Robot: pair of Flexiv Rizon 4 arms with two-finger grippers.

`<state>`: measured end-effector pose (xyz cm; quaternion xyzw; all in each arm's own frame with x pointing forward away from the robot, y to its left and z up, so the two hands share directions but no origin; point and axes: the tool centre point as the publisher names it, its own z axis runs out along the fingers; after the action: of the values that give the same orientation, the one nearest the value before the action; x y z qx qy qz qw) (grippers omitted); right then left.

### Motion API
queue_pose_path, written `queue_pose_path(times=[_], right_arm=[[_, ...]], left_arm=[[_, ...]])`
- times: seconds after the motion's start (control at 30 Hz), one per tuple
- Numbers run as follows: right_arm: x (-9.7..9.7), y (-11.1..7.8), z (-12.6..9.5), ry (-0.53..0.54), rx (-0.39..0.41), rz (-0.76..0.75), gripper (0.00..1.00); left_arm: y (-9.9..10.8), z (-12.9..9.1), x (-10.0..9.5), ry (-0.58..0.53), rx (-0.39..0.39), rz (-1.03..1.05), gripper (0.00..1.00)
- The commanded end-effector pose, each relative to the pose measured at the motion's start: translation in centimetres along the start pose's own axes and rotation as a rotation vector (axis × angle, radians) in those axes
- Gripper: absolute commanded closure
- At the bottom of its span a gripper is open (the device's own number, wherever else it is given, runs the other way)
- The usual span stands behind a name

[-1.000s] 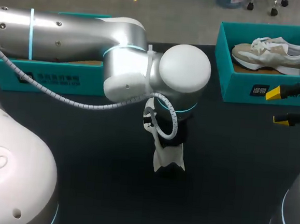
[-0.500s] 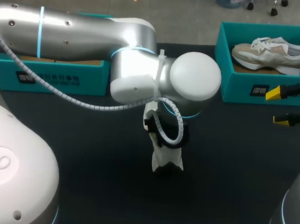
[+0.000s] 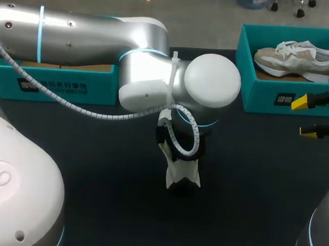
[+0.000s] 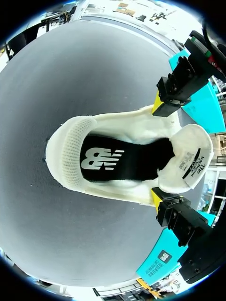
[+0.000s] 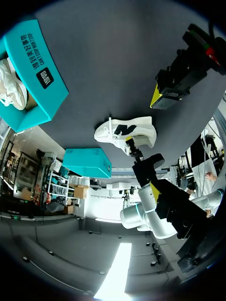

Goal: Take the shoe out of the shoebox, open the shoe tongue, remove and reinsert the insole, then place the shoe into the shoebox

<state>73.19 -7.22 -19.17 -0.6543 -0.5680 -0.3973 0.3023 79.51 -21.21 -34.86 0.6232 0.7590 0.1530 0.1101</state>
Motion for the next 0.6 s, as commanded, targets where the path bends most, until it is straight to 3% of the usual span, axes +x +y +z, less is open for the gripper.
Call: queue_pose_path(times=[0.03,0.6], right_arm=[[0.0,-0.1,0.0,-0.003,-0.001,0.001,0.0],[0.0,-0.1,0.0,-0.003,-0.001,0.001,0.0]], left_arm=[[0.2,-0.2,0.2,-0.001,0.0,0.002,0.0],[4.1,-2.0,0.5,-0.025,-0.021,-0.039,0.0]])
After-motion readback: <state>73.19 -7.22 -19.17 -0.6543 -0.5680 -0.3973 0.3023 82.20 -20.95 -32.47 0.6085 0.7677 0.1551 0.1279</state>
